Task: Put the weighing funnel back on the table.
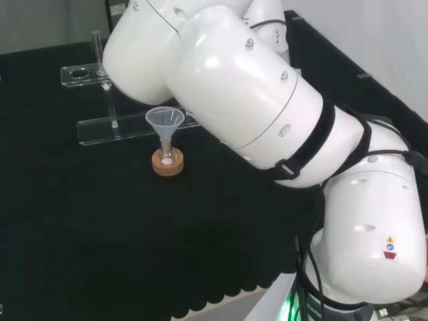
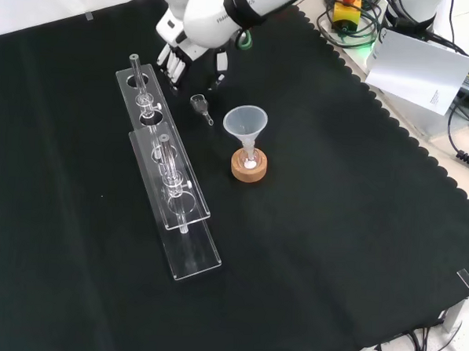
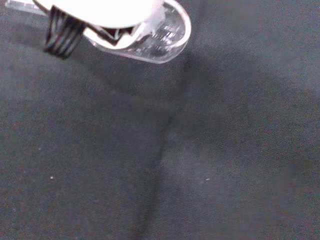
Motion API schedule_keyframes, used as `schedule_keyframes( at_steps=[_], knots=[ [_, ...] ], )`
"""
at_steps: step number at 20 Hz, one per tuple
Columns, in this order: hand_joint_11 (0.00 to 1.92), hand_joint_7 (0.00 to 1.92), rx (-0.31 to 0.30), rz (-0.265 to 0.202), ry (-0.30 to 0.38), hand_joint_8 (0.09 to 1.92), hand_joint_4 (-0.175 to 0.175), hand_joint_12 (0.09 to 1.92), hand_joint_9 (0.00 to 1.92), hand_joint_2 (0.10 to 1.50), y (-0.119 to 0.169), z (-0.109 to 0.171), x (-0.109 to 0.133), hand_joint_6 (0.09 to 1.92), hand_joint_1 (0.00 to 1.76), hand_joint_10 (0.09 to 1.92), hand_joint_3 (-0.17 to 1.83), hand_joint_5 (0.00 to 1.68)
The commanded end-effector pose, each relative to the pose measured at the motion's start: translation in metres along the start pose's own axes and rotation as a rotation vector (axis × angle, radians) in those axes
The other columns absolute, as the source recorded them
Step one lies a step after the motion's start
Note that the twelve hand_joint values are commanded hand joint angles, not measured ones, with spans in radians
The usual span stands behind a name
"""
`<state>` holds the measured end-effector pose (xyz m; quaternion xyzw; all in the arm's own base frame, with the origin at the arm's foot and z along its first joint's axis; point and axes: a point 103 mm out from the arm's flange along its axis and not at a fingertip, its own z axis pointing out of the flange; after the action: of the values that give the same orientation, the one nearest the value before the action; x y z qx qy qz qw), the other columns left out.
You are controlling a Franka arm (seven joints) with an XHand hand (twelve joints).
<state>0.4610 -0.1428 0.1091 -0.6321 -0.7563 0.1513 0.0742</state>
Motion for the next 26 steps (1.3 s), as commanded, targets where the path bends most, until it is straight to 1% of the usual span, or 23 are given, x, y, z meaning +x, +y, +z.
schedule_keyframes(
  at_steps=[1, 2, 3, 7, 8, 11, 15, 18, 20, 22, 24, 26],
  knots=[
    [0.36, 0.62, -0.030, 0.003, -0.008, 0.79, -0.025, 1.32, 0.76, 0.56, -0.028, -0.030, 0.006, 0.75, 0.95, 0.62, 0.73, 0.47],
    [0.36, 0.62, -0.040, -0.011, -0.010, 0.79, -0.025, 1.32, 0.76, 0.56, -0.033, -0.034, 0.009, 0.75, 0.95, 0.62, 0.72, 0.47],
    [0.36, 0.62, -0.046, -0.013, -0.010, 0.79, -0.026, 1.32, 0.75, 0.56, -0.037, -0.037, 0.009, 0.74, 0.95, 0.62, 0.72, 0.46],
    [0.36, 0.62, -0.062, 0.002, -0.014, 0.79, -0.027, 1.33, 0.73, 0.56, -0.055, -0.054, 0.007, 0.73, 0.94, 0.61, 0.72, 0.45],
    [0.36, 0.62, -0.074, -0.005, -0.015, 0.79, -0.028, 1.33, 0.73, 0.56, -0.060, -0.059, 0.009, 0.71, 0.94, 0.61, 0.72, 0.44],
    [0.36, 0.61, -0.092, -0.025, 0.025, 0.78, -0.032, 1.34, 0.72, 0.56, -0.078, -0.066, 0.011, 0.68, 0.93, 0.61, 0.71, 0.42],
    [0.36, 0.61, -0.079, -0.041, 0.070, 0.78, -0.036, 1.35, 0.71, 0.56, -0.096, -0.076, 0.017, 0.63, 0.92, 0.60, 0.71, 0.41],
    [0.36, 0.60, -0.082, -0.044, 0.082, 0.77, -0.037, 1.35, 0.70, 0.56, -0.109, -0.082, 0.024, 0.60, 0.91, 0.60, 0.71, 0.40],
    [0.35, 0.60, -0.094, -0.050, 0.121, 0.77, -0.038, 1.35, 0.69, 0.56, -0.120, -0.084, 0.026, 0.60, 0.90, 0.60, 0.71, 0.40],
    [0.35, 0.59, -0.094, -0.060, 0.145, 0.77, -0.039, 1.35, 0.69, 0.56, -0.129, -0.088, 0.033, 0.59, 0.90, 0.60, 0.71, 0.39],
    [0.35, 0.59, -0.091, -0.063, 0.159, 0.77, -0.039, 1.36, 0.68, 0.56, -0.138, -0.093, 0.039, 0.56, 0.89, 0.60, 0.71, 0.40],
    [0.35, 0.58, -0.090, -0.060, 0.159, 0.77, -0.041, 1.36, 0.68, 0.56, -0.146, -0.098, 0.044, 0.54, 0.88, 0.60, 0.71, 0.40]
  ],
)
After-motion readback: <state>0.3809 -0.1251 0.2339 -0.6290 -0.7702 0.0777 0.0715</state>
